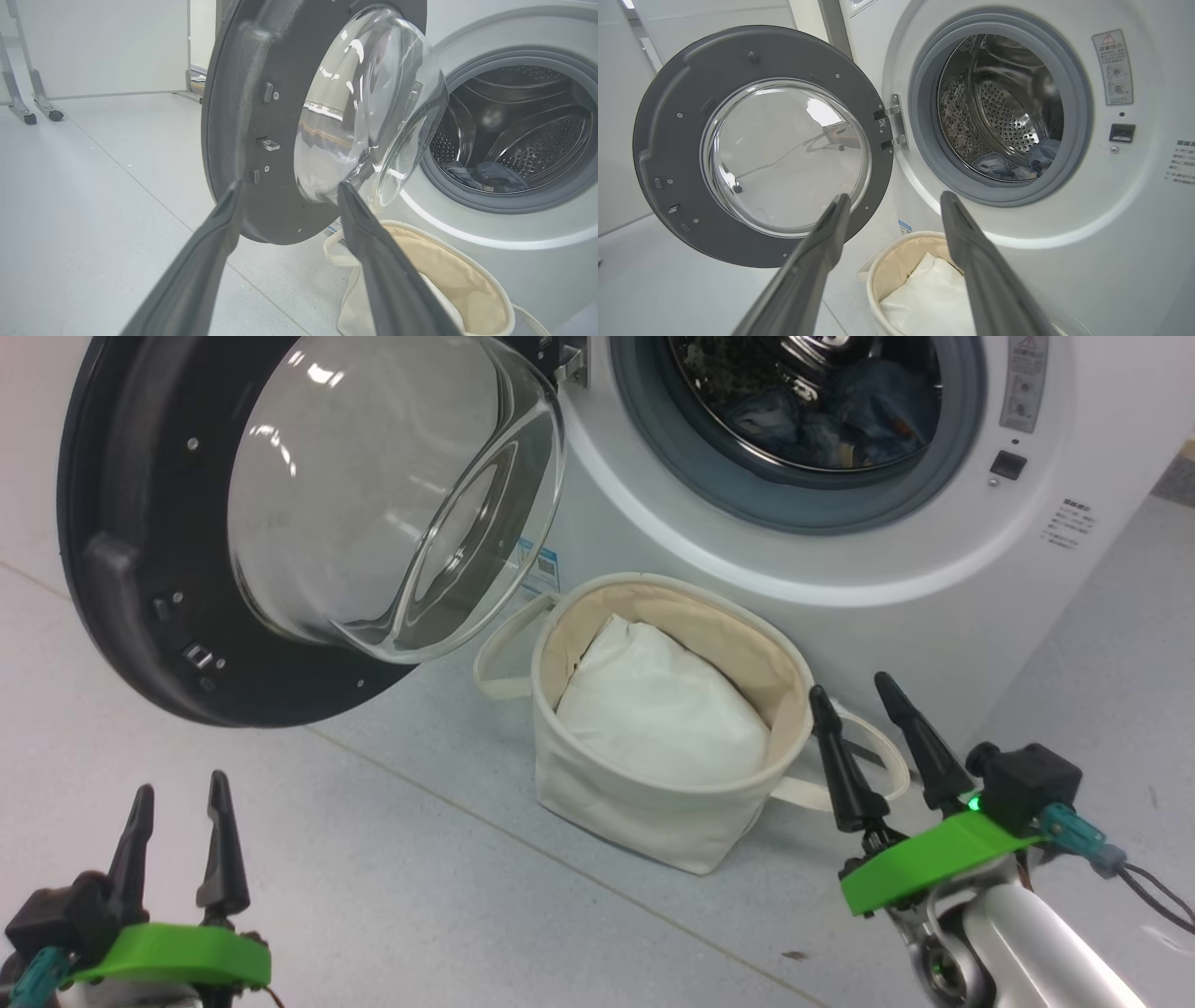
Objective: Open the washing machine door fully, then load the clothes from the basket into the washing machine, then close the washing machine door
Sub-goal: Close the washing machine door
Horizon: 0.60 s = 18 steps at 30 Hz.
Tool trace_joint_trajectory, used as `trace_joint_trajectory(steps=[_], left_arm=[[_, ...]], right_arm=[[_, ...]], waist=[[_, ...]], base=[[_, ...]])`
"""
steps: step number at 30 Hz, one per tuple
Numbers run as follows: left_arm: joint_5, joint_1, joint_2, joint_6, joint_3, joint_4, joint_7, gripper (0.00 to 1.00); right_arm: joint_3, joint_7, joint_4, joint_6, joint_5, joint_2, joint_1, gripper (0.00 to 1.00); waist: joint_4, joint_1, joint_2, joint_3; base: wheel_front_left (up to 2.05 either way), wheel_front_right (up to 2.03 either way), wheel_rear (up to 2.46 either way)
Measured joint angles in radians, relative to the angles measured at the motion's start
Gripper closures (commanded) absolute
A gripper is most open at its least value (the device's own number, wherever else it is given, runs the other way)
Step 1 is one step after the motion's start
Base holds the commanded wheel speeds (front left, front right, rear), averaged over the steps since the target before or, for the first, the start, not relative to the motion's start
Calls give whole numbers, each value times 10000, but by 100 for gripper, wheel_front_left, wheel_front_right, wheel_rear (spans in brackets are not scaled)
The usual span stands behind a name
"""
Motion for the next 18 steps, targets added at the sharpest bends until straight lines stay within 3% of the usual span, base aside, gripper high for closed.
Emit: trace_joint_trajectory(steps=[18], left_arm=[[2,290,-167,0,431,-393,0,0]], right_arm=[[523,0,299,0,303,0,-491,0]], waist=[[46,0,0,6]], base=[[0,0,0]])
